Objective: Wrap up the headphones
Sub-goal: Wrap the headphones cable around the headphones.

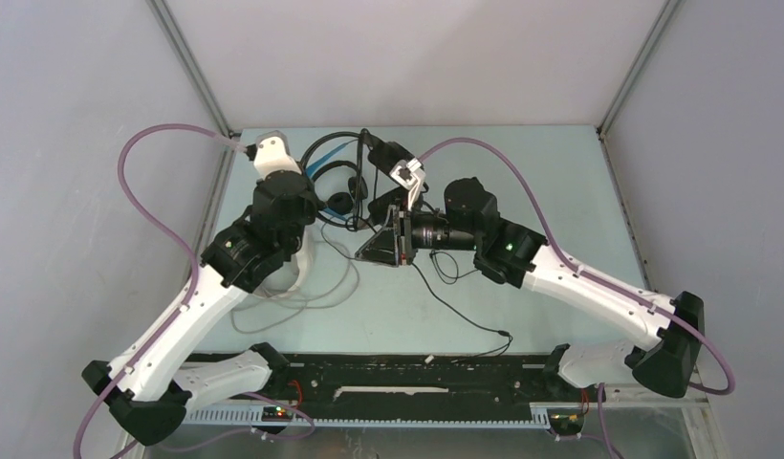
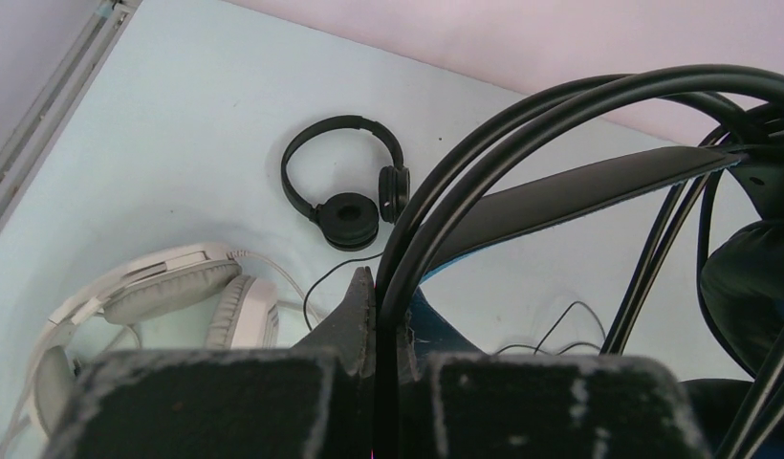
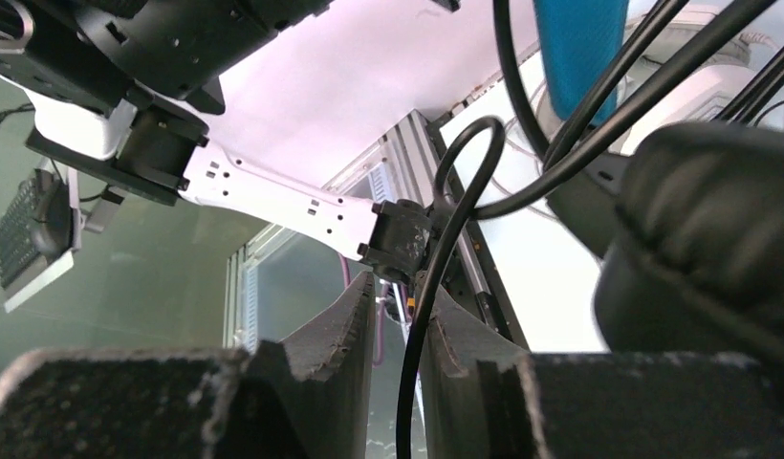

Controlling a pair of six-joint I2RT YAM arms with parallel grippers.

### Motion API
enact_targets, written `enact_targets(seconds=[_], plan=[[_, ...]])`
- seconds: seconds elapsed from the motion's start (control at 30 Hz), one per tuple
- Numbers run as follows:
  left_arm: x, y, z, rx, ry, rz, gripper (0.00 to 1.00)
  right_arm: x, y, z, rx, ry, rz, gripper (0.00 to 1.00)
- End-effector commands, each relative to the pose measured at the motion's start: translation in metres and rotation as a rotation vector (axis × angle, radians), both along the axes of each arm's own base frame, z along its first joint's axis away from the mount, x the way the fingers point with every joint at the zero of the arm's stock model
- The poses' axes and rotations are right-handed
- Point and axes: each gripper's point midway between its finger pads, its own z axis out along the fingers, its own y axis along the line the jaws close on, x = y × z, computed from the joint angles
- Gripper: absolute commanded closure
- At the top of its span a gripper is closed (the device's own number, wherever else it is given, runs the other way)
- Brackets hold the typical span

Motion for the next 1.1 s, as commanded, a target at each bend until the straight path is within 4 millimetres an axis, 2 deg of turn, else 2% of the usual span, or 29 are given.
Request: enact_targets(seconds=[0.0, 0.07, 0.27, 0.43, 0.63, 0.83, 0.93, 1.07], plan=[[0.009, 0.006, 0.046, -0.224, -0.149, 0.114, 1.0, -0.007, -0.005, 0.025, 0.018, -0.102, -0.024, 0.76], [0.01, 0.01, 0.049, -0.242, -0.15, 0.154, 1.0, -0.012, -0.004, 0.023, 0.008, -0.111, -0.019, 0.77], [0.014, 0.017, 0.056, -0.31, -0.163, 0.241, 1.0, -0.027, 0.002, 0.015, -0.029, -0.131, -0.018, 1.0], [0.02, 0.017, 0.061, -0.424, -0.189, 0.245, 1.0, -0.042, 0.006, 0.005, -0.067, -0.147, -0.011, 1.0], [0.025, 0.011, 0.066, -0.523, -0.196, 0.216, 1.0, -0.049, 0.012, -0.016, -0.106, -0.139, -0.015, 1.0], [0.03, 0.002, 0.057, -0.613, -0.184, 0.178, 1.0, -0.059, 0.015, -0.02, -0.123, -0.175, -0.01, 1.0], [0.033, -0.002, 0.054, -0.631, -0.171, 0.163, 1.0, -0.074, 0.017, -0.019, -0.119, -0.203, 0.043, 1.0], [0.038, -0.005, 0.05, -0.632, -0.164, 0.163, 1.0, -0.099, 0.021, -0.008, -0.071, -0.264, 0.117, 1.0]])
